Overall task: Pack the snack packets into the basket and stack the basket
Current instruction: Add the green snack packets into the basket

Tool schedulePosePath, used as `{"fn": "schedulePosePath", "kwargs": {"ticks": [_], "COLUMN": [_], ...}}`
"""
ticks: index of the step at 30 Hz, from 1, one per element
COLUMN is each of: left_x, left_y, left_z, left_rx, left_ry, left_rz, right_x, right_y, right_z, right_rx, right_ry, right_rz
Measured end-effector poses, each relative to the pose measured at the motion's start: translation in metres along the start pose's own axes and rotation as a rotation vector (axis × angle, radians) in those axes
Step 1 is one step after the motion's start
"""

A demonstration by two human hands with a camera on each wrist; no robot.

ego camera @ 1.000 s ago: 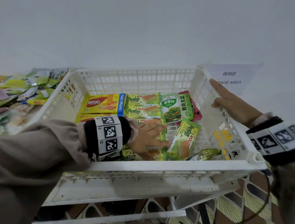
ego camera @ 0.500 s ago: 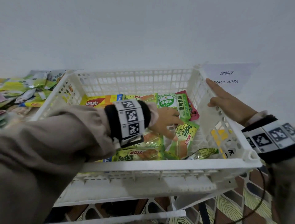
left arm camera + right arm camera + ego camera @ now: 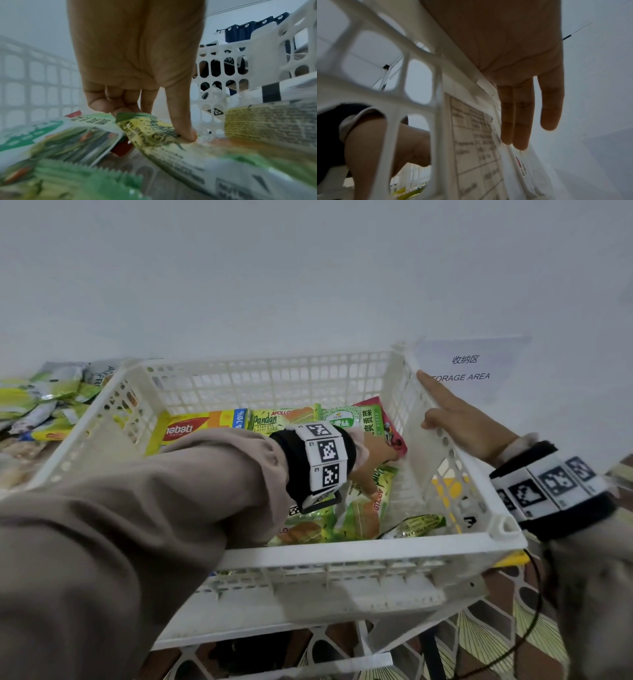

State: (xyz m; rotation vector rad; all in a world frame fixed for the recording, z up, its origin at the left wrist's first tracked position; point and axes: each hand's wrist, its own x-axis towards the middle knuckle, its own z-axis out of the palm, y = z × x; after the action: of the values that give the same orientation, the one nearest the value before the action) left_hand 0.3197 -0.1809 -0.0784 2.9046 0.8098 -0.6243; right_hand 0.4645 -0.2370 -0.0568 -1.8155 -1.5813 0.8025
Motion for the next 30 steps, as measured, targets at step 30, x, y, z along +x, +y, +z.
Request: {"fn": "schedulePosePath", "kwargs": {"ticks": [30], "left_x": [-0.045], "left_y": [-0.153], "left_z": [0.012], "left_rx": [-0.638], "left_ry": [0.4], "left_rz": [-0.686], "right_x": [-0.002], "right_y": [-0.002], "right_z": [0.001], "right_rx": [-0.005], "right_ry": [0.009], "right_rz": [-0.012]}}
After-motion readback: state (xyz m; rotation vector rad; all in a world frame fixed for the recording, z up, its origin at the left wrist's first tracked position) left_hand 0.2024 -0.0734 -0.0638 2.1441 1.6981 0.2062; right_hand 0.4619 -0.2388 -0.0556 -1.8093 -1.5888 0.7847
